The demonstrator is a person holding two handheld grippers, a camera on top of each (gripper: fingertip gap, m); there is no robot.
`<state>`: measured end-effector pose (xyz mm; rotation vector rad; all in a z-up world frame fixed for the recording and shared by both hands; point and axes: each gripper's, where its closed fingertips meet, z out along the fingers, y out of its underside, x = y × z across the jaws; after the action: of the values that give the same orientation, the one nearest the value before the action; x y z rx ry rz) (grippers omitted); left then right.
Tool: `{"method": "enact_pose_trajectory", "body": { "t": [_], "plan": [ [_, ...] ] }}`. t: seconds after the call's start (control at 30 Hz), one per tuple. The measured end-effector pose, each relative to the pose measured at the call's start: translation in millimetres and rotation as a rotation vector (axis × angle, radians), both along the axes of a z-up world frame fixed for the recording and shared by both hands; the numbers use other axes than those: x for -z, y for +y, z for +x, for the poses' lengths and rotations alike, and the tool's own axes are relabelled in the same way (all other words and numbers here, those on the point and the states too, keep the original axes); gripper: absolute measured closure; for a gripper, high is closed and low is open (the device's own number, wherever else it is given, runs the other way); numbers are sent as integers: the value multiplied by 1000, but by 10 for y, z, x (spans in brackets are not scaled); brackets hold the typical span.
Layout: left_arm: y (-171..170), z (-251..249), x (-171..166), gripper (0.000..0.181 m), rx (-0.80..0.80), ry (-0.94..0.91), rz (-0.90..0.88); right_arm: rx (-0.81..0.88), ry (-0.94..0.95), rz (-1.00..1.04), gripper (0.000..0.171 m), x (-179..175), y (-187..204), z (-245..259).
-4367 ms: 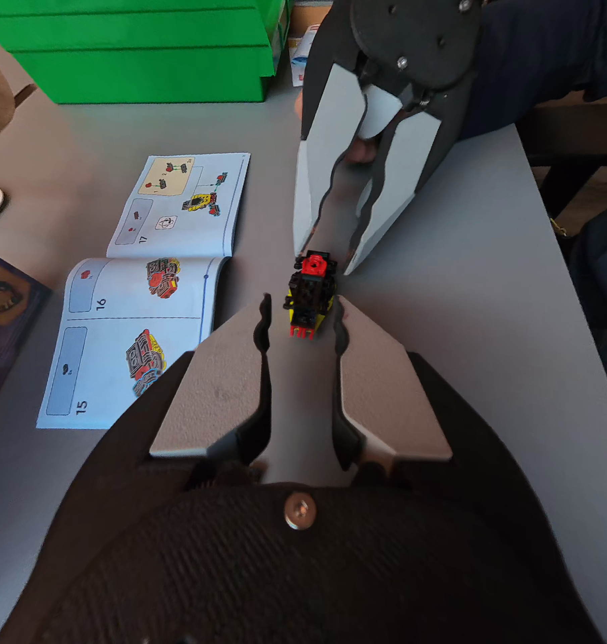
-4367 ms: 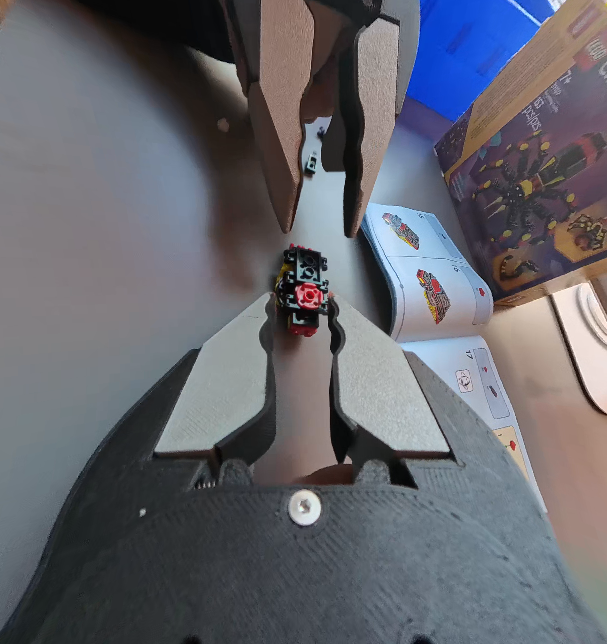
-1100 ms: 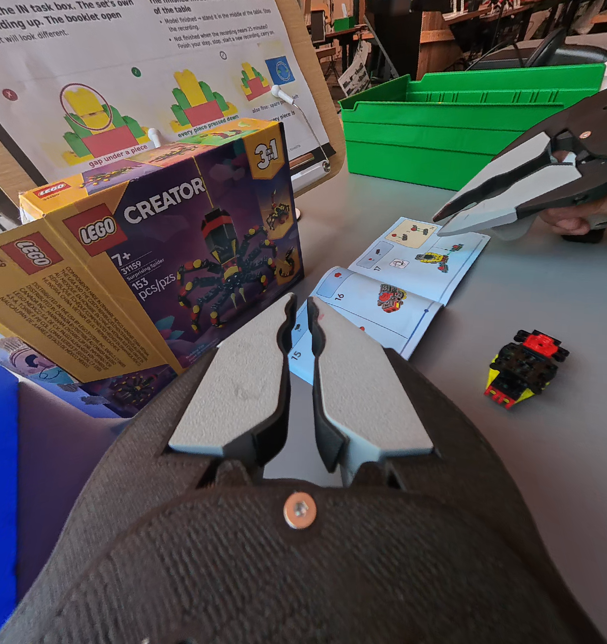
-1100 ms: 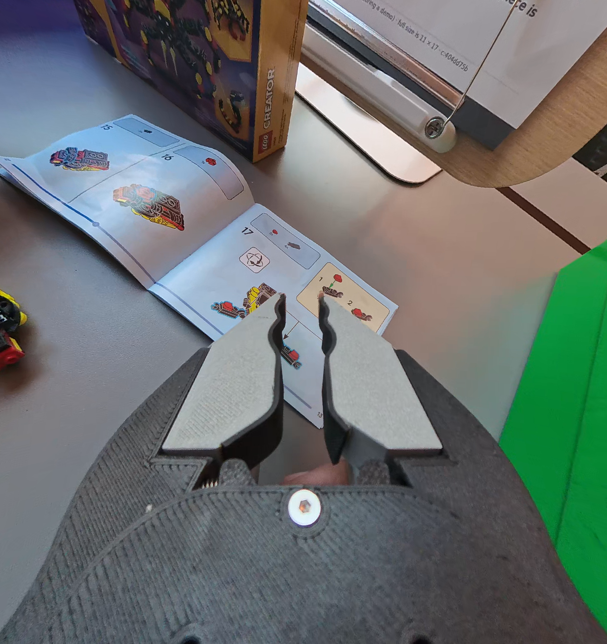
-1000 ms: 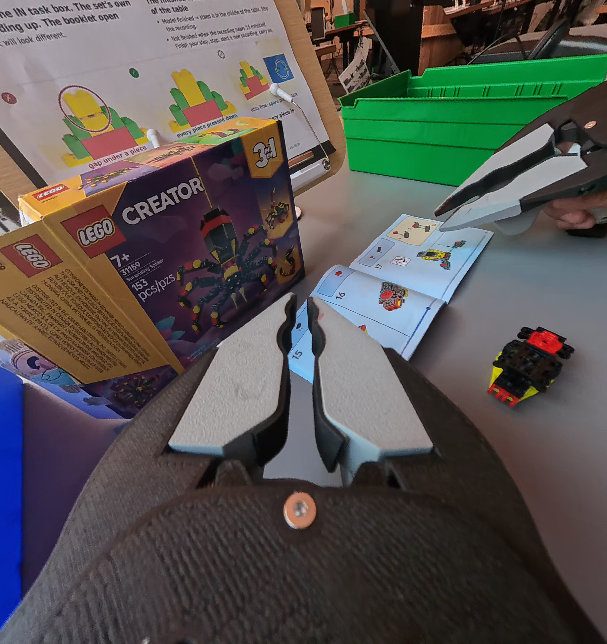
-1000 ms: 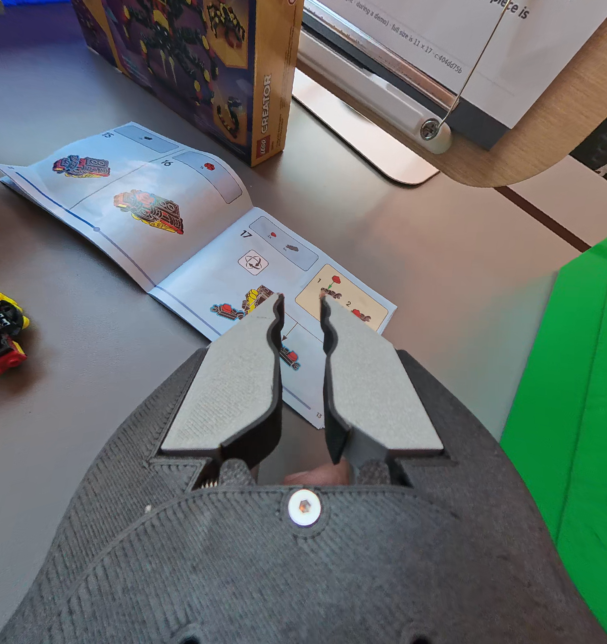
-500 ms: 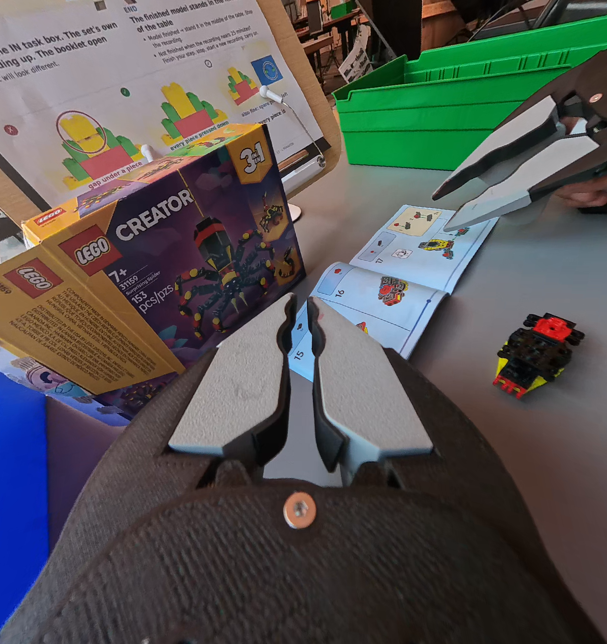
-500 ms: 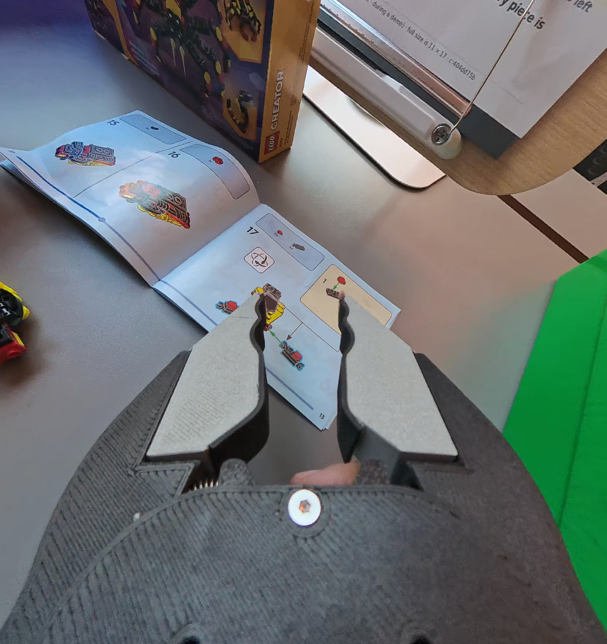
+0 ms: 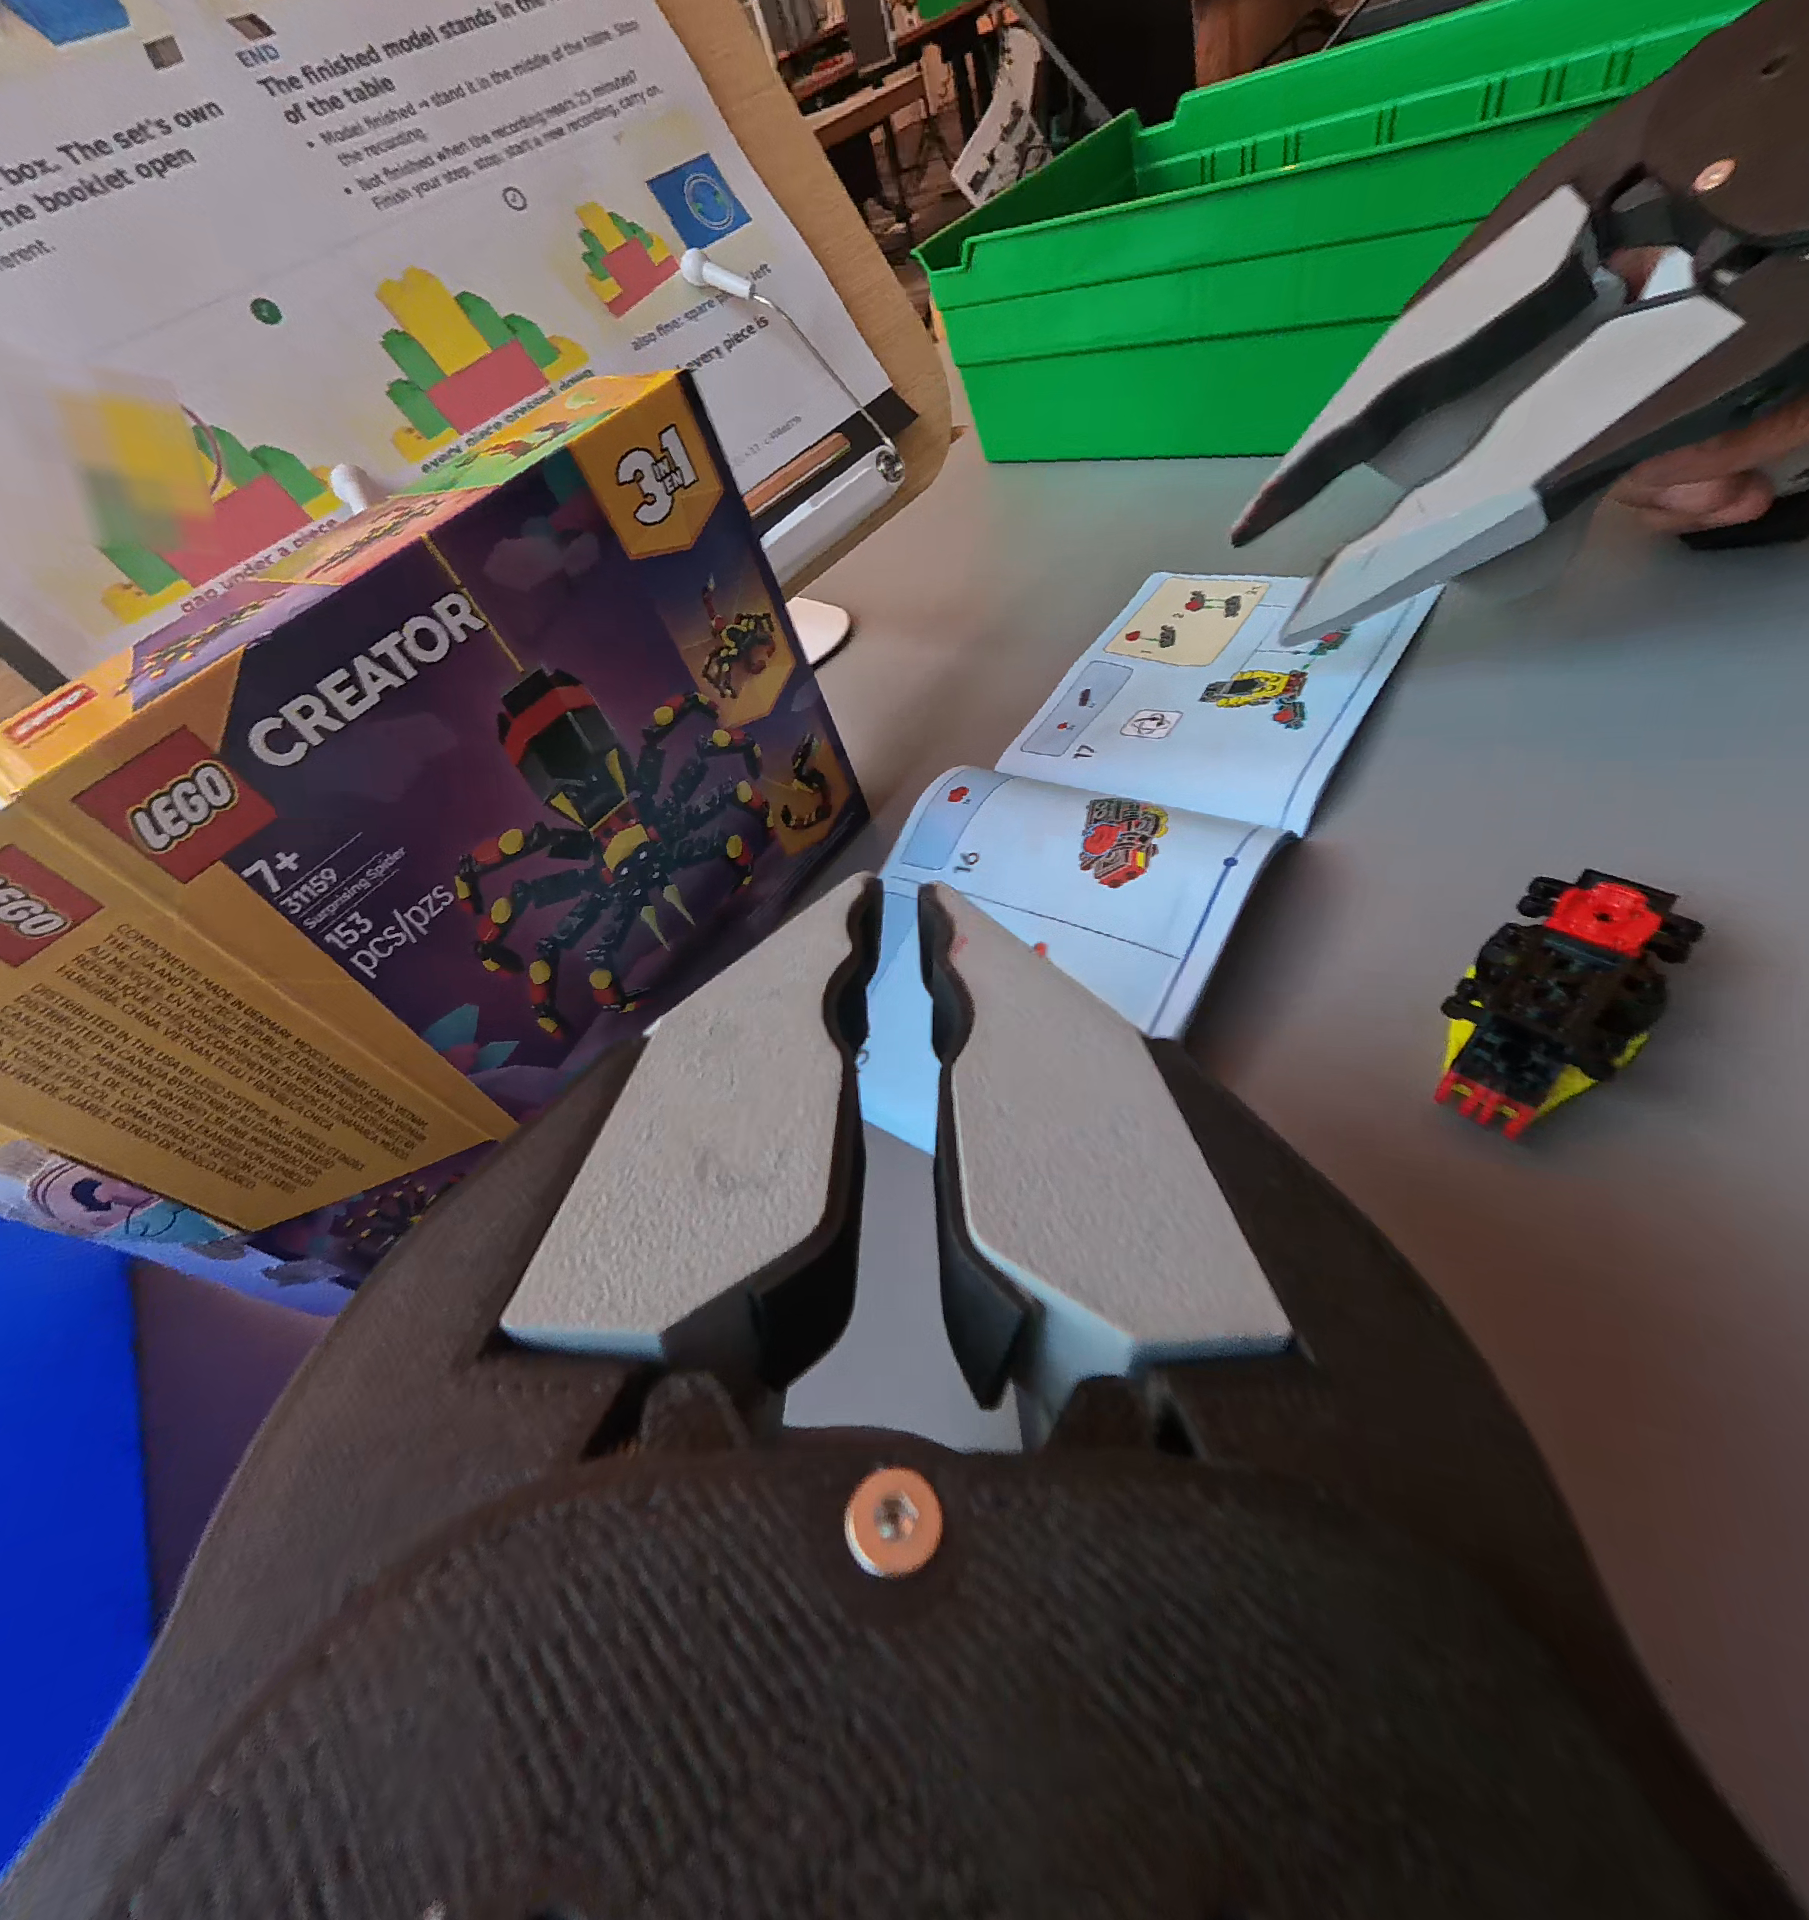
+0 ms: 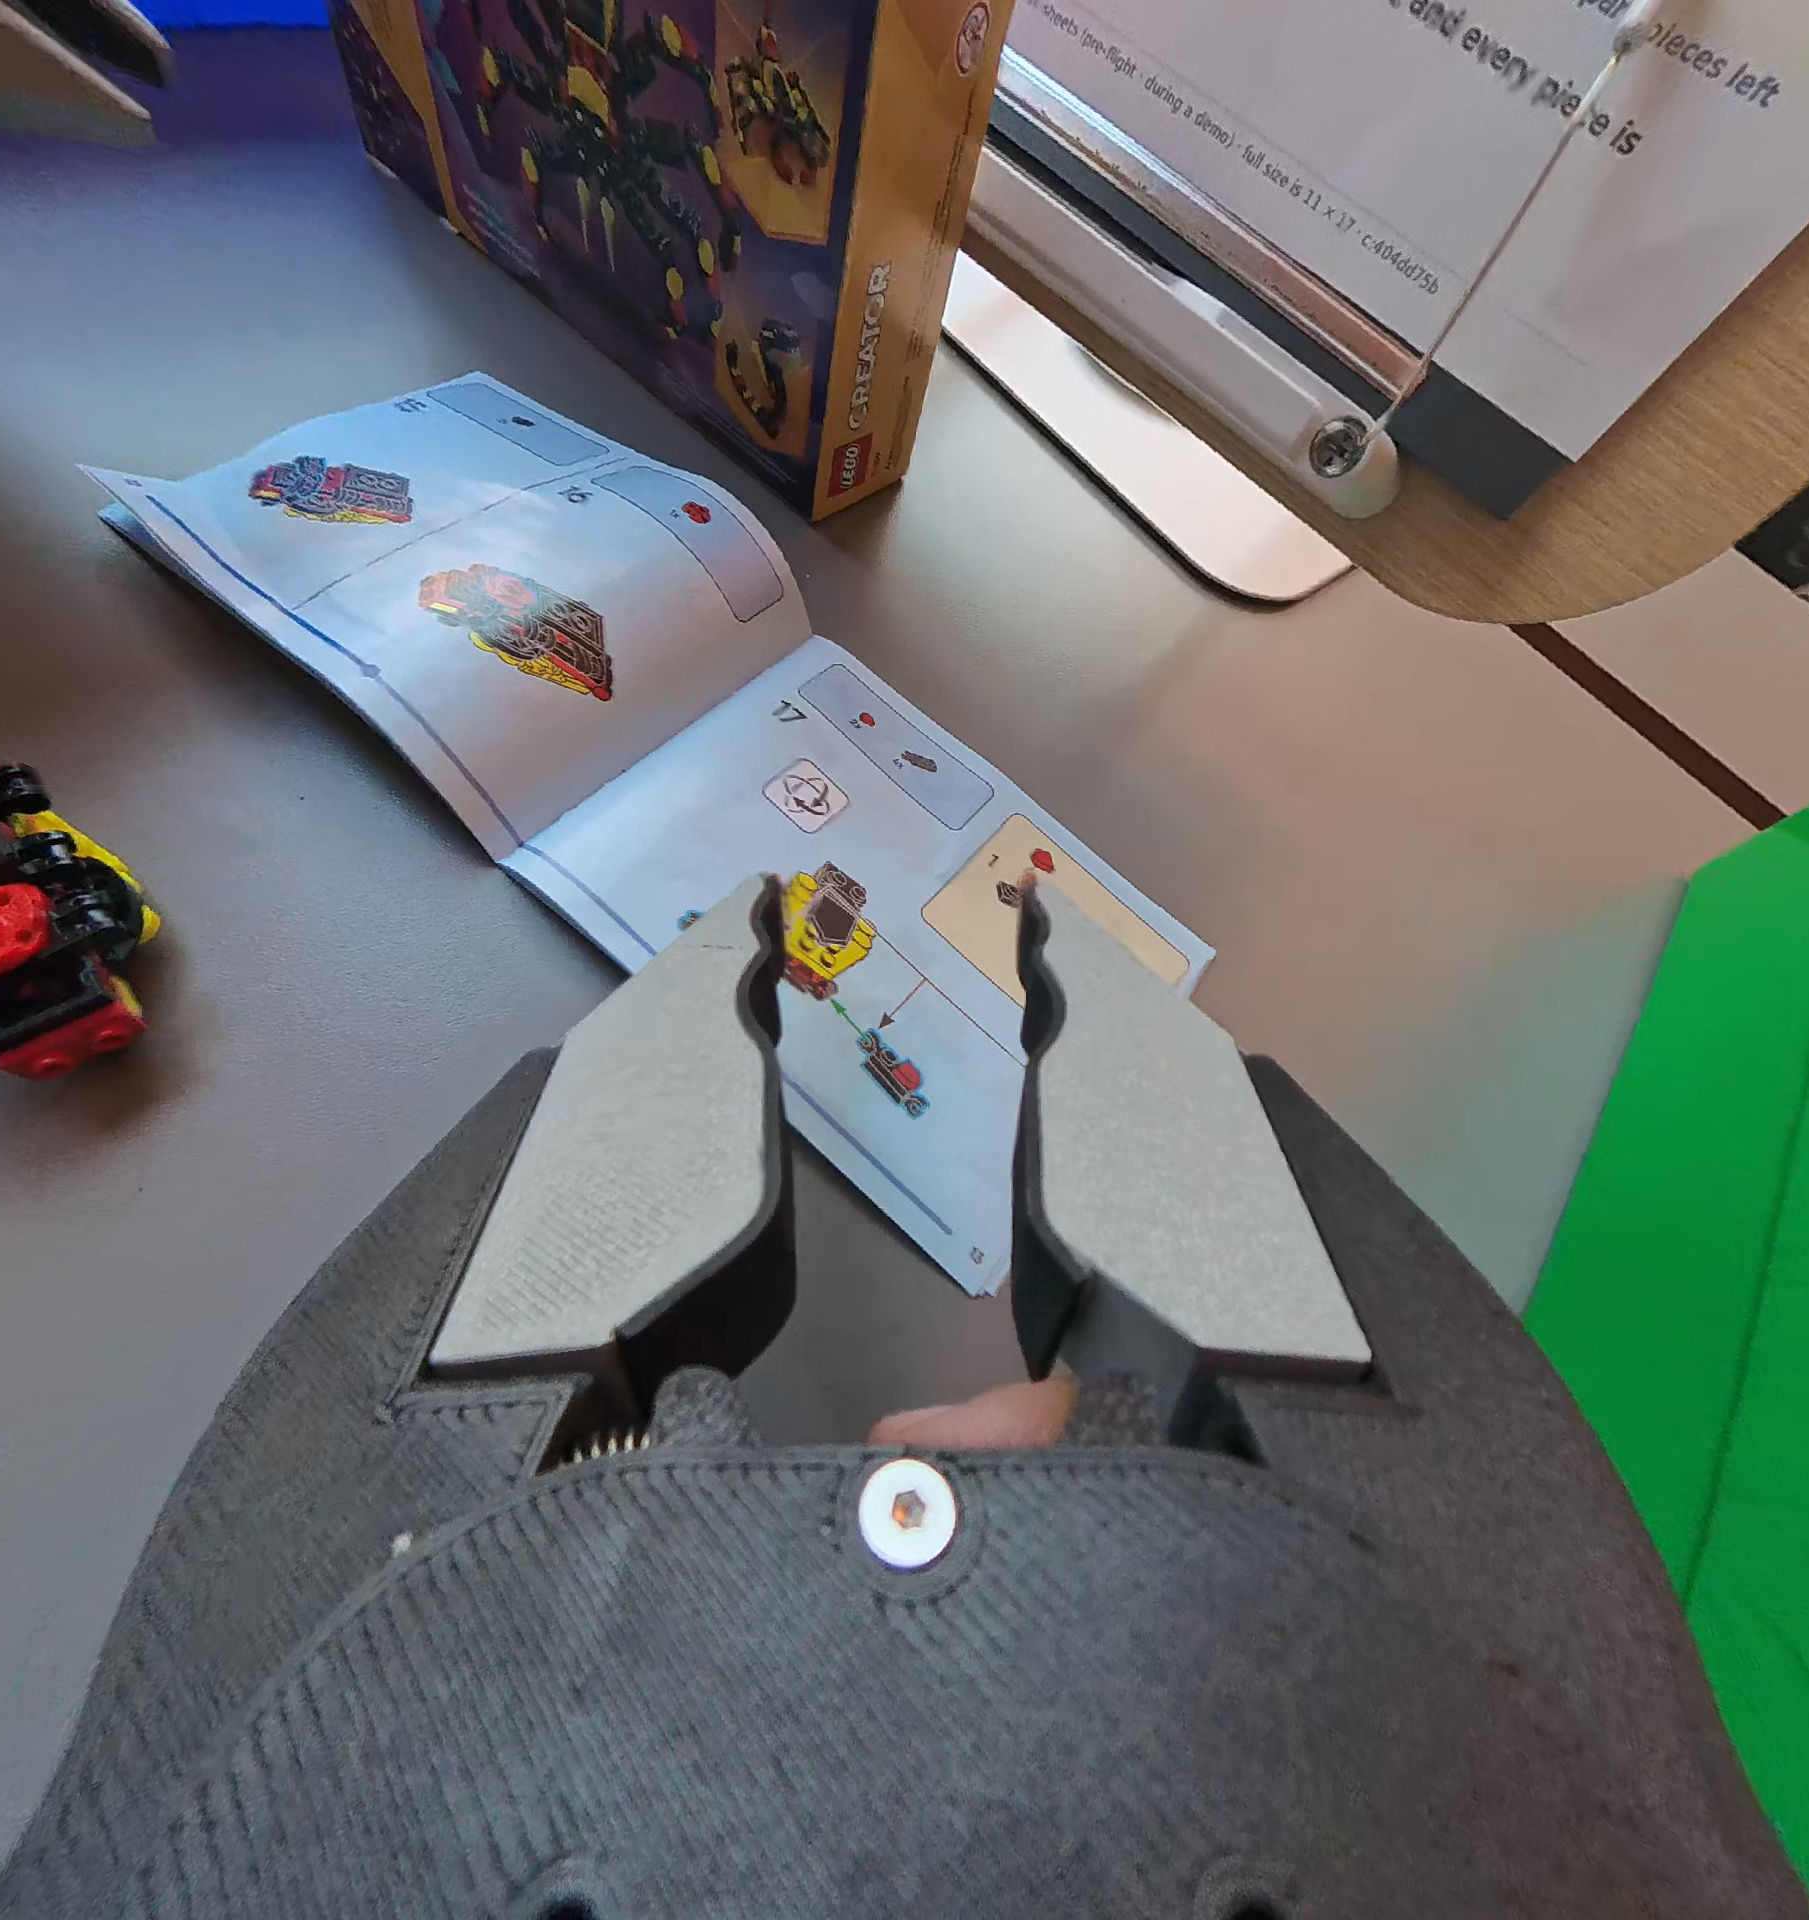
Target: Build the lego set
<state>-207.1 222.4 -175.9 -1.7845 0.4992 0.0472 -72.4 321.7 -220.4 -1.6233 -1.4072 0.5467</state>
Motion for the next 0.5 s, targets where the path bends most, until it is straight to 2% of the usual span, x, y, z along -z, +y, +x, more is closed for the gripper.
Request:
{"method": "enact_pose_trajectory", "body": {
  "t": [0.03,0.17,0.27,0.4,0.5],
  "plan": [
    [-21,65,0,177,39,-6,-2,-37,27,4,130,-44,-60,-20],
    [-145,375,43,178,217,-14,-41,-262,118,-28,137,-190,-468,-111],
    [-200,507,117,177,277,41,-56,-421,115,-62,137,-177,-774,-138],
    [-257,618,171,176,336,78,-66,-492,84,-10,136,-138,-925,-141],
    [-181,472,127,180,250,63,-56,-475,60,4,136,-103,-904,-147]
  ]
}}
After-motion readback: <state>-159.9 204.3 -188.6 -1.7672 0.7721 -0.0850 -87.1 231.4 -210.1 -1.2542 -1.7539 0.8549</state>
